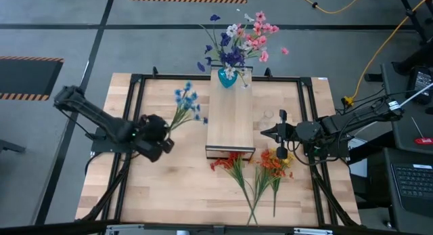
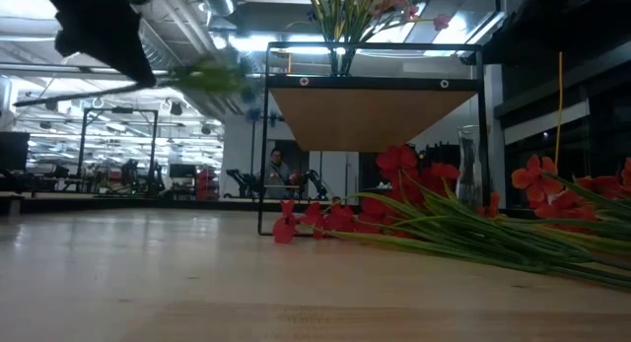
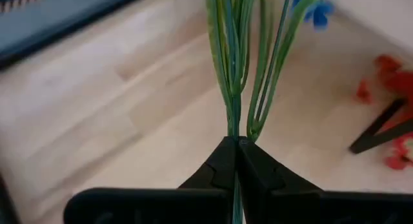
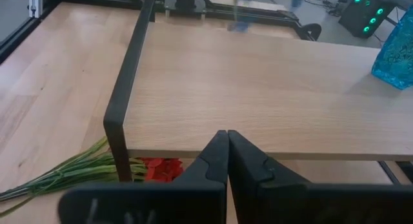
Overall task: Pick and place flowers into a vace then onto a shelf
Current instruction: Put the blue flowers into the transparent vase
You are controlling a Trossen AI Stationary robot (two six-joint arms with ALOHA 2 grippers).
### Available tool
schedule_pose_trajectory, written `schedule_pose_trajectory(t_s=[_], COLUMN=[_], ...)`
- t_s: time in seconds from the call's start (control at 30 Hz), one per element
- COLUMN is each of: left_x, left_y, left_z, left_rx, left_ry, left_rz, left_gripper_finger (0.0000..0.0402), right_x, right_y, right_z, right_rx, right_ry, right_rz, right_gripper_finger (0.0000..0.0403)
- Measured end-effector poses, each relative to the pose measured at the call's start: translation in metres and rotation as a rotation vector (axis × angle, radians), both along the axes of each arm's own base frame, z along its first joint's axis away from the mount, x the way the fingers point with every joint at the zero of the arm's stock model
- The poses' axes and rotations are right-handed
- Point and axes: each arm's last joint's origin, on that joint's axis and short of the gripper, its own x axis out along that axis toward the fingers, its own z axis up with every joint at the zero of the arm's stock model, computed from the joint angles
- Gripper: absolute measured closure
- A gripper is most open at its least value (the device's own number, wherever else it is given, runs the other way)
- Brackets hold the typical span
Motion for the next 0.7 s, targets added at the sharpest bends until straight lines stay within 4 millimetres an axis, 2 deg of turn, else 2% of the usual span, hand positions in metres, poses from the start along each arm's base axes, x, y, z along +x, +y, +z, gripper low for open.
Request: schedule_pose_trajectory(t_s=[0.17, 0.37, 0.7], left_x=[-0.015, -0.01, 0.021], left_y=[-0.002, -0.007, -0.014], left_z=[-0.015, -0.028, -0.008], left_rx=[0.049, 0.159, 0.32], left_ry=[-0.168, -0.365, -0.642], left_rz=[-0.079, -0.193, -0.518], left_gripper_finger=[0.0399, 0.0399, 0.04], right_x=[0.0, 0.002, 0.021], right_y=[0.0, 0.001, 0.009], right_z=[0.0, 0.004, 0.004], right_rx=[-0.001, 0.022, 0.042], right_ry=[-0.005, -0.046, -0.111], right_rz=[0.001, 0.016, 0.088], right_gripper_finger=[0.0395, 0.0395, 0.0394])
